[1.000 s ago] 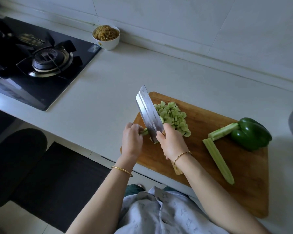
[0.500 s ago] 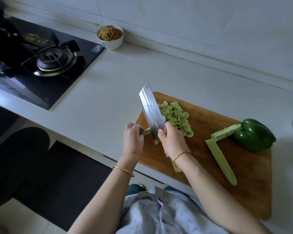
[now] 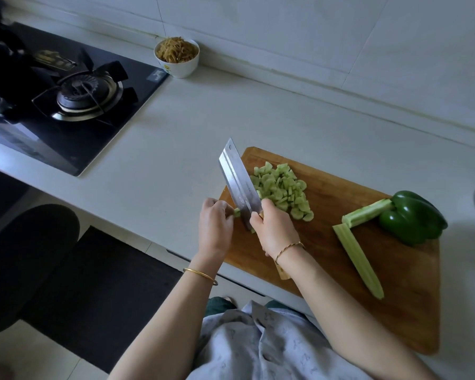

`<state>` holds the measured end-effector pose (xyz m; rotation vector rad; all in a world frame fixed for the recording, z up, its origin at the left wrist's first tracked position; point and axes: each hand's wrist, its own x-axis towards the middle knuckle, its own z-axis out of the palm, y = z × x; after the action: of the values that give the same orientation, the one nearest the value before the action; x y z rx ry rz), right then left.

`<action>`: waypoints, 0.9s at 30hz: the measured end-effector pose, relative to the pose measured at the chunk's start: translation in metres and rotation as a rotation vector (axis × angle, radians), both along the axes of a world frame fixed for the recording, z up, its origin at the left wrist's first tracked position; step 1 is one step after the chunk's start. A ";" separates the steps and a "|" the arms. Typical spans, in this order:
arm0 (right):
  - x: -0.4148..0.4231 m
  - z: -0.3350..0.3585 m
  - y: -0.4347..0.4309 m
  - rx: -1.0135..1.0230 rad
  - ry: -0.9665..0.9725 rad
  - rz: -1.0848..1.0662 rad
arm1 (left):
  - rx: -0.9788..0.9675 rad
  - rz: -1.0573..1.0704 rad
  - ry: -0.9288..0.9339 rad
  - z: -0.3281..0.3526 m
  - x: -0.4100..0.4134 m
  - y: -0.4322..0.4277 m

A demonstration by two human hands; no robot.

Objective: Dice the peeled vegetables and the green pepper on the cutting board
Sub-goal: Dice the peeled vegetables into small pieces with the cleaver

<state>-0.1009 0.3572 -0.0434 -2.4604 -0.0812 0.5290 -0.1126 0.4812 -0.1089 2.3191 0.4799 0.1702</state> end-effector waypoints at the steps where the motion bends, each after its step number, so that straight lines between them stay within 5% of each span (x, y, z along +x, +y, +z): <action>1: 0.000 -0.001 0.001 0.014 -0.002 -0.017 | -0.006 -0.002 -0.001 0.000 0.000 0.001; 11: -0.005 -0.001 -0.004 0.129 -0.035 -0.038 | -0.022 0.009 0.016 0.002 0.001 0.008; 21: -0.003 -0.004 0.001 0.031 0.007 0.012 | -0.003 -0.016 -0.010 0.005 0.000 0.007; 27: 0.001 -0.004 -0.009 0.200 0.052 -0.115 | 0.022 -0.044 0.028 0.005 0.007 0.001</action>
<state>-0.0997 0.3483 -0.0479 -2.2397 0.0272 0.5093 -0.1055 0.4827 -0.1039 2.3537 0.4430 0.1221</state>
